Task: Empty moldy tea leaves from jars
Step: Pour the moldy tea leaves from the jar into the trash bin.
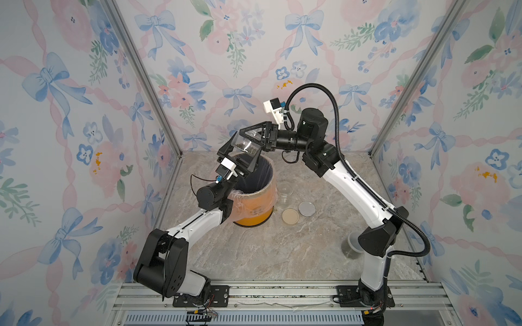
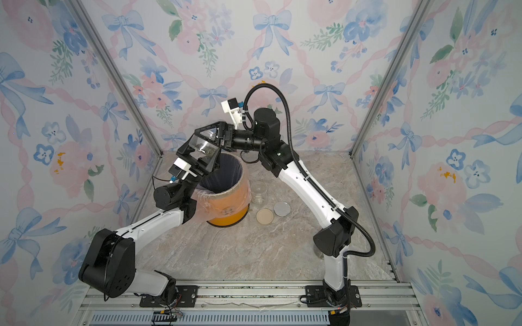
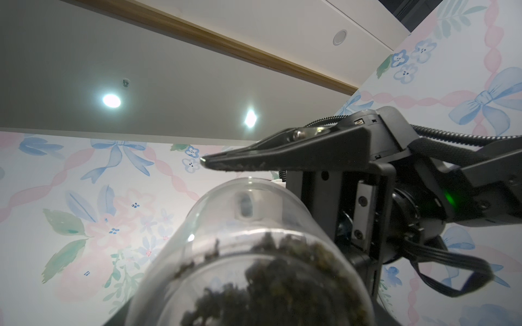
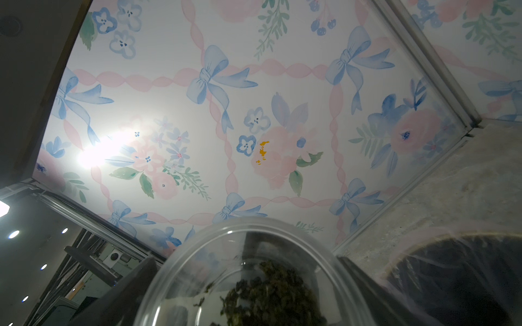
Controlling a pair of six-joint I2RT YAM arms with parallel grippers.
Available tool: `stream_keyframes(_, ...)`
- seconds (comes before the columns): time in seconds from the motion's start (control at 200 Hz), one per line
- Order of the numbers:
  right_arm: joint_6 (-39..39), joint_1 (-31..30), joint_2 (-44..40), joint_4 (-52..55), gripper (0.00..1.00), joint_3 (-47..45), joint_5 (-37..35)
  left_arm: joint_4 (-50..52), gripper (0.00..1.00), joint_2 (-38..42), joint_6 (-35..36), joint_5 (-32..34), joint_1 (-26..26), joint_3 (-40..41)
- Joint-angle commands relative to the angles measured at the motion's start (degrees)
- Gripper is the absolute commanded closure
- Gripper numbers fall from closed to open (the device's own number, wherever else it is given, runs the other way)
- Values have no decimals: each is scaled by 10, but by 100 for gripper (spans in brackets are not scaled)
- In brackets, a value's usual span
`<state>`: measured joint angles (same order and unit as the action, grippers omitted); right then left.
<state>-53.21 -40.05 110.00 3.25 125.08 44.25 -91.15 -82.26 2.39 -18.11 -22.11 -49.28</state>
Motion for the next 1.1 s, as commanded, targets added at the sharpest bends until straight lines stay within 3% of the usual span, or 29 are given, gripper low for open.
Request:
stream_keyframes(0.0, 5, 10, -31, -33, 3, -20, 8, -1, 36, 18, -1, 11, 3, 8)
stream_keyframes(0.495, -17, 68, -111, -102, 3, -144, -1, 73, 36, 75, 17, 43, 3, 57)
stream_keyframes(0.775, -7, 118, -211, -154, 4, -309, -10, 202, 36, 149, 28, 64, 2, 94)
stream_keyframes(1.095, -2, 124, -274, -222, 3, -463, -14, 304, 35, 209, 30, 88, 2, 122)
